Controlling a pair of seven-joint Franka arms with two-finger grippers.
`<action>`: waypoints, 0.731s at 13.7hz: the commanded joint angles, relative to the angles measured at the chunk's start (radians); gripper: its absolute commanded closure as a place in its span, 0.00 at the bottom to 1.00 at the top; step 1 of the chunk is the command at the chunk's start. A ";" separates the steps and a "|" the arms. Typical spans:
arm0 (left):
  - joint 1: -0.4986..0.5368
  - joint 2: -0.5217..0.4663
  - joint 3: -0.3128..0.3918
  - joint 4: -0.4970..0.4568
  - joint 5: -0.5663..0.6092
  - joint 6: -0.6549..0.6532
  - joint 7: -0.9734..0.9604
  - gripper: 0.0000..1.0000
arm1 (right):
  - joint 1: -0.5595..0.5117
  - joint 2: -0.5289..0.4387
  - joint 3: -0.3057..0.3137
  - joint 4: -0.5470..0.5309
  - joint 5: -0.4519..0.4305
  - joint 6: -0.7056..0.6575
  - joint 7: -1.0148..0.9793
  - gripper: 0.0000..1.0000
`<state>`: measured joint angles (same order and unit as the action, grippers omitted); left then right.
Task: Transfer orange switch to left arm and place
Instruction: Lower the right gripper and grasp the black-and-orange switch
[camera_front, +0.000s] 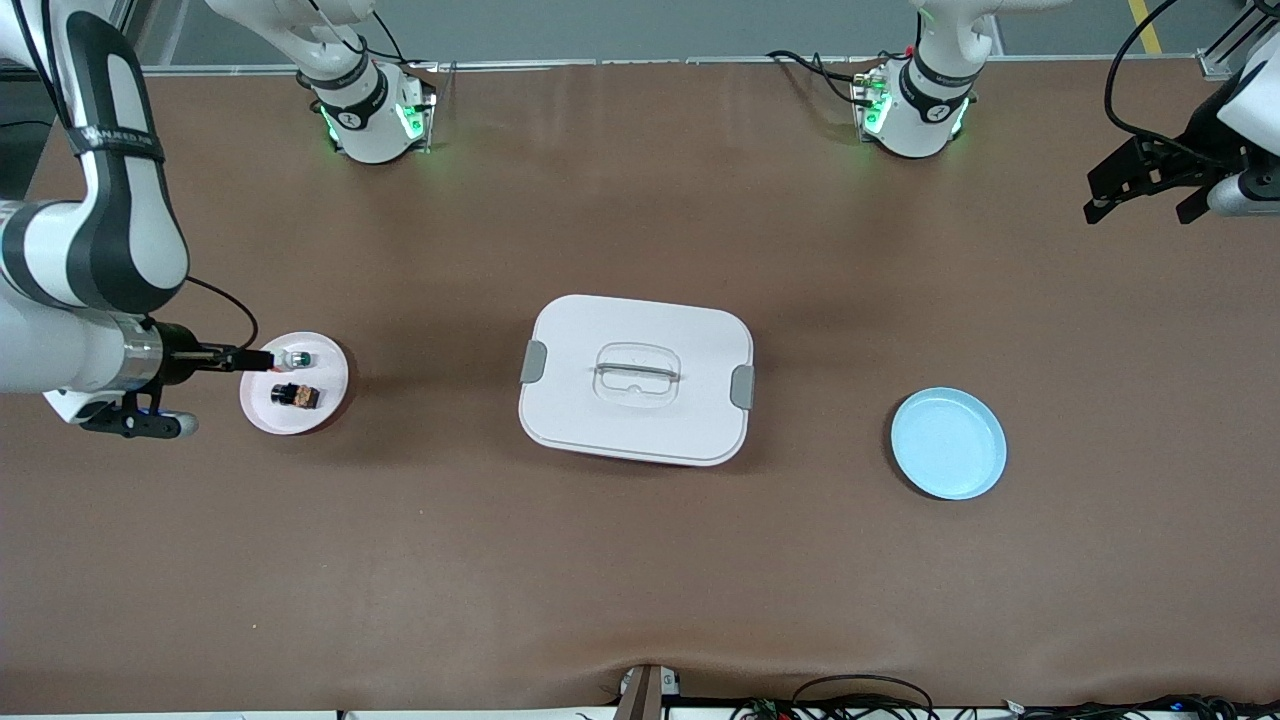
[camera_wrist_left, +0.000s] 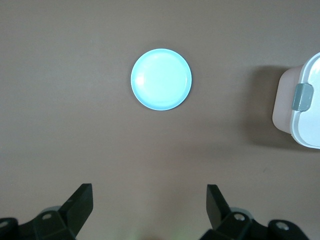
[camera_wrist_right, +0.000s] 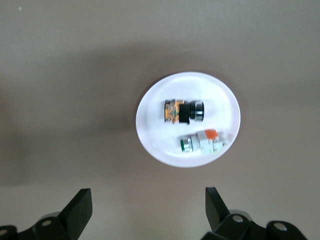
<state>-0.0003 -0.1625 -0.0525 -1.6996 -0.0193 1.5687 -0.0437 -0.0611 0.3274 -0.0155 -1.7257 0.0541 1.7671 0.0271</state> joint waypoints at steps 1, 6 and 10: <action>-0.001 -0.005 -0.003 0.011 -0.001 -0.012 -0.002 0.00 | -0.032 0.037 0.011 -0.014 -0.010 0.076 0.004 0.00; -0.001 -0.005 -0.003 0.011 -0.001 -0.012 -0.002 0.00 | -0.037 0.061 0.011 -0.093 -0.075 0.259 0.004 0.00; -0.001 -0.005 -0.003 0.011 -0.001 -0.012 -0.002 0.00 | -0.051 0.073 0.009 -0.211 -0.082 0.467 0.005 0.00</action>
<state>-0.0004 -0.1625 -0.0529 -1.6994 -0.0193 1.5687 -0.0437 -0.0836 0.4054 -0.0194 -1.8748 -0.0085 2.1526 0.0268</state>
